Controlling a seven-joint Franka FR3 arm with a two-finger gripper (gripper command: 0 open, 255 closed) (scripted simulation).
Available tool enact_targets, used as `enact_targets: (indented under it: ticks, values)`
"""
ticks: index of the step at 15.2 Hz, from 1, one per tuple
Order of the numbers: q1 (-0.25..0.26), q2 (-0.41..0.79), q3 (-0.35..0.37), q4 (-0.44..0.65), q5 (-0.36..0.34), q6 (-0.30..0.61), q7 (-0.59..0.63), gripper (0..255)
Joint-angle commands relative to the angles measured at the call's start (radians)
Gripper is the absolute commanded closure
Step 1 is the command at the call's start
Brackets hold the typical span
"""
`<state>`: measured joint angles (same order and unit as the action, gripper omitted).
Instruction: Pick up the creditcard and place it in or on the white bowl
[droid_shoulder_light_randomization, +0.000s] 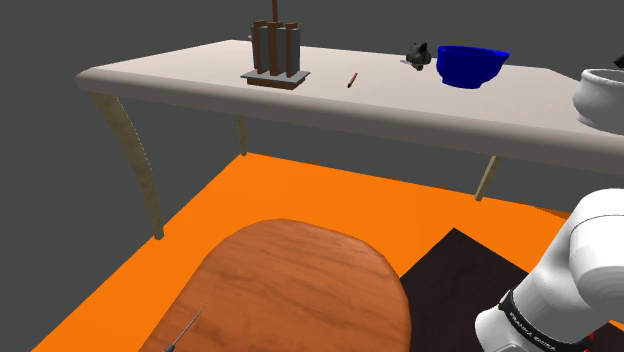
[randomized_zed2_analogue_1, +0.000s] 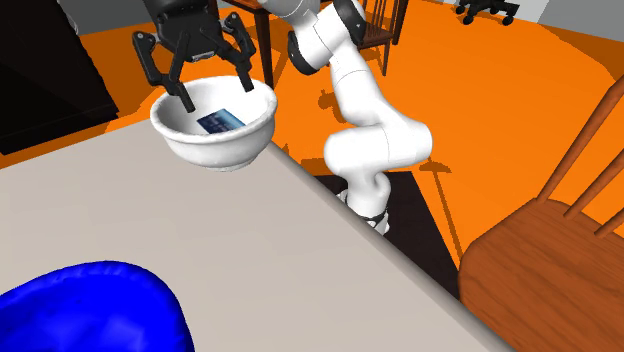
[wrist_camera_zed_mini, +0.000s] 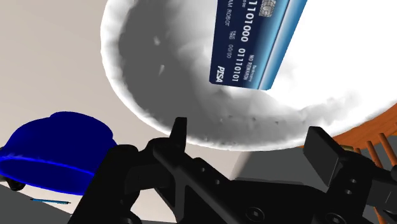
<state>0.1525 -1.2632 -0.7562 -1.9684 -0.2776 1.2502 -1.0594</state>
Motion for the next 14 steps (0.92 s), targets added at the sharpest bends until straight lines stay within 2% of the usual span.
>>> enact_targets:
  ticks: [1, 2, 6, 14]
  values:
    - [0.0, 0.0, 0.0, 0.0, 0.0, 0.0, 0.0, 0]
    - [0.0, 0.0, 0.0, 0.0, 0.0, 0.0, 0.0, 0]
    - [0.046, 0.075, 0.002, 0.197, 0.017, -0.111, -0.02, 0]
    - [0.046, 0.075, 0.002, 0.197, 0.017, -0.111, -0.02, 0]
